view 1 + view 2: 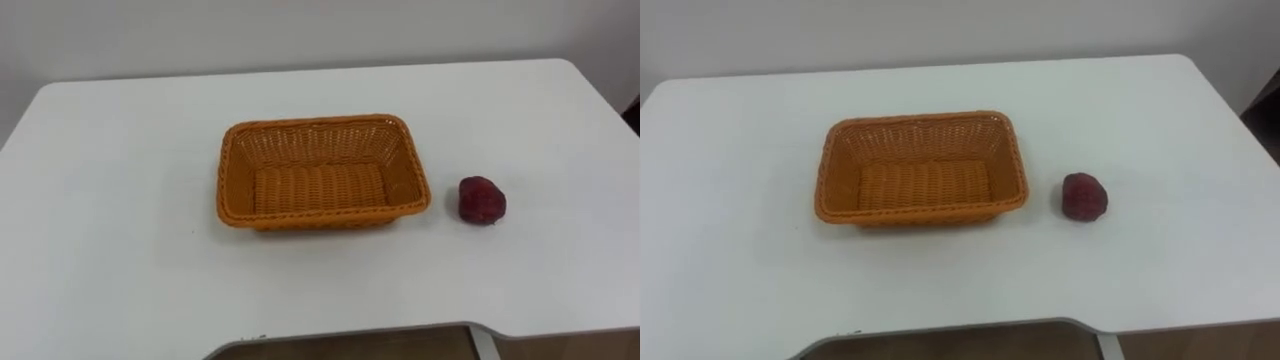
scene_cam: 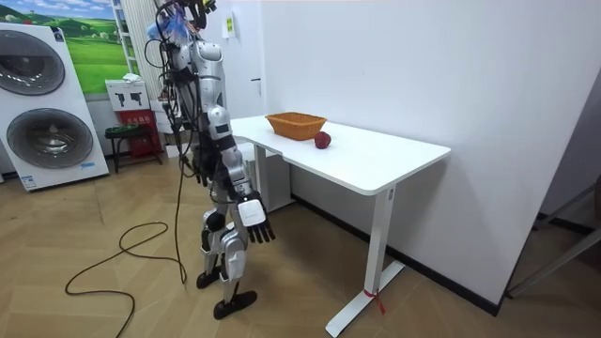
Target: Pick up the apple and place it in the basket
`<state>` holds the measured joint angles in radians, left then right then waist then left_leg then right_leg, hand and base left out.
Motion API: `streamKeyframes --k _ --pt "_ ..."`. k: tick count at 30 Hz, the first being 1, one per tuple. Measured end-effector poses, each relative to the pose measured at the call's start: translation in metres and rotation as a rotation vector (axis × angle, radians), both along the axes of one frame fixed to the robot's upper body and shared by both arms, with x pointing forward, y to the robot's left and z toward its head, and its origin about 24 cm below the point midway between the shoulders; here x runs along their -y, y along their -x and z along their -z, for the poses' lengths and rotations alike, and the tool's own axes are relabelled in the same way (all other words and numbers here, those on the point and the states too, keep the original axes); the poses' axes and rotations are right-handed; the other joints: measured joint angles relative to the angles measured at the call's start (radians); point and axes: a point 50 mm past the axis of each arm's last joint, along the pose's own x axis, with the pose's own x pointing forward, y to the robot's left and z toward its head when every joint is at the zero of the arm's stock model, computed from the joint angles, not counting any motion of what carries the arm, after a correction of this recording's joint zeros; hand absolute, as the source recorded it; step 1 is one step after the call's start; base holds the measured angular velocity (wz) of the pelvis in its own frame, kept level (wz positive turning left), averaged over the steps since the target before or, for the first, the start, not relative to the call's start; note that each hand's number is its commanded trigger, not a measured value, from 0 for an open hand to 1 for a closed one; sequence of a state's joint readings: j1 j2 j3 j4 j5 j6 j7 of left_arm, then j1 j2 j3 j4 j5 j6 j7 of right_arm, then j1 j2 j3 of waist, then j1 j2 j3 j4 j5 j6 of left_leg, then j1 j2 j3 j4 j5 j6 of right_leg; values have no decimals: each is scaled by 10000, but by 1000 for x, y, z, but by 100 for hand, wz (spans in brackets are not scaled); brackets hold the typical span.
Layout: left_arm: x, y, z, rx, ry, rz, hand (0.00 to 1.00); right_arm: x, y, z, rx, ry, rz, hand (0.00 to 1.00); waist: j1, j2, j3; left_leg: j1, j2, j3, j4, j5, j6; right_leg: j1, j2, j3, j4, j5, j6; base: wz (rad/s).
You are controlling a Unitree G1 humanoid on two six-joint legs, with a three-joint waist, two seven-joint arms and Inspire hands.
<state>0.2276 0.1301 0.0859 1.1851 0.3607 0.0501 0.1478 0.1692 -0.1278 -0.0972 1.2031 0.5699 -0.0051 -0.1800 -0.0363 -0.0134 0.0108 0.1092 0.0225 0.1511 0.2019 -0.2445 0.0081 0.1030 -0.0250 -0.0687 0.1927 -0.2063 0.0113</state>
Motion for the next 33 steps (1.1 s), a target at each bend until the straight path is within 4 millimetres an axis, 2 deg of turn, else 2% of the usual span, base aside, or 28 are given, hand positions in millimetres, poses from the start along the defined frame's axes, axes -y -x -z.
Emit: streamKeyframes --k 3,5,11,16,21,24,29,33 --pt "-3 5 -2 262 -321 -400 0 11 -4 -5 374 713 1712 0 -226 -26 -13 34 -7 30 -6 0 0 22 3 52 -31 0 1 -5" --pt "-7 9 -3 325 -434 -563 0 22 -9 -10 892 1144 3579 0 -423 -53 -24 40 -17 64 -7 2 3 4 -9 66 15 -7 11 -2" --pt "-18 2 -8 1096 -830 -713 0 52 -25 -34 2854 2244 7948 0 -554 -80 -78 45 -27 118 40 0 5 -50 -26 114 122 -37 29 -4" --pt "-23 3 -10 1258 -937 -624 0 64 -32 -47 3237 3091 9370 0 -524 -73 -118 45 -35 85 43 1 6 -26 -31 113 105 -48 37 1" --pt "-24 10 -11 1125 -1010 -391 0 71 -42 -62 3291 4101 9661 0 -470 -76 -129 -10 -38 60 46 3 9 -50 -29 99 116 -50 40 1" --pt "-25 8 -12 1176 -1054 -452 0 77 -56 -80 3625 5217 9317 0 -395 -87 -133 -81 -45 62 50 14 18 -81 -29 117 156 -49 41 0" --pt "-24 7 -12 1109 -1066 -133 0 83 -91 -125 4863 8236 7341 0 -327 -28 -110 -186 -47 54 87 14 19 -220 -28 98 128 -46 43 0" --pt "-24 6 -11 1129 -1035 -62 0 76 -109 -151 5910 10458 5468 0 -113 10 -110 -303 -42 50 77 15 18 -340 -18 105 132 -43 38 -1"
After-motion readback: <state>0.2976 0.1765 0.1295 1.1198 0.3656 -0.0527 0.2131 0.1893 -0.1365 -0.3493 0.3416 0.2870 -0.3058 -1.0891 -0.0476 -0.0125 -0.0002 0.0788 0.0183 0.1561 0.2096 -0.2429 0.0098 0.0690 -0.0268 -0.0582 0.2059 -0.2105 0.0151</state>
